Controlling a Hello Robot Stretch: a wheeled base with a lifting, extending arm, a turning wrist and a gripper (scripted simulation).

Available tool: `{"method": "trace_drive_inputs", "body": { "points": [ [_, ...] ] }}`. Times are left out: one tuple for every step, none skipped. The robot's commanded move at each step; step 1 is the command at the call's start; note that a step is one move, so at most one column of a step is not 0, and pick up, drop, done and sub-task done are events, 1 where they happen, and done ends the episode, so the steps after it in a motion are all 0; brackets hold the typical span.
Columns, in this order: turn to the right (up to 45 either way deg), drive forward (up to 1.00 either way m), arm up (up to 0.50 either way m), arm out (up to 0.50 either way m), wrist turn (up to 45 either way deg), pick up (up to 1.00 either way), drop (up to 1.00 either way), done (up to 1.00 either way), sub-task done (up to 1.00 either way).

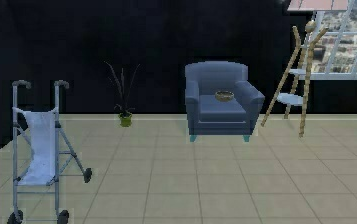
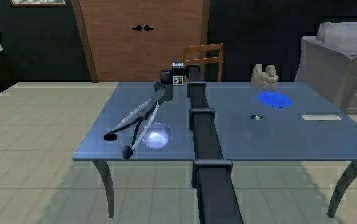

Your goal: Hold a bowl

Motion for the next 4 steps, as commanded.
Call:
{"method": "trace_drive_inputs", "body": {
  "points": [
    [0.0,0.0,0.0,0.0,45.0,0.0,0.0,0.0,0.0],
    [0.0,0.0,0.0,0.0,45.0,0.0,0.0,0.0,0.0],
    [0.0,0.0,0.0,0.0,27.0,0.0,0.0,0.0,0.0],
    [0.0,0.0,-0.3,0.0,0.0,0.0,0.0,0.0,0.0]
  ]
}}
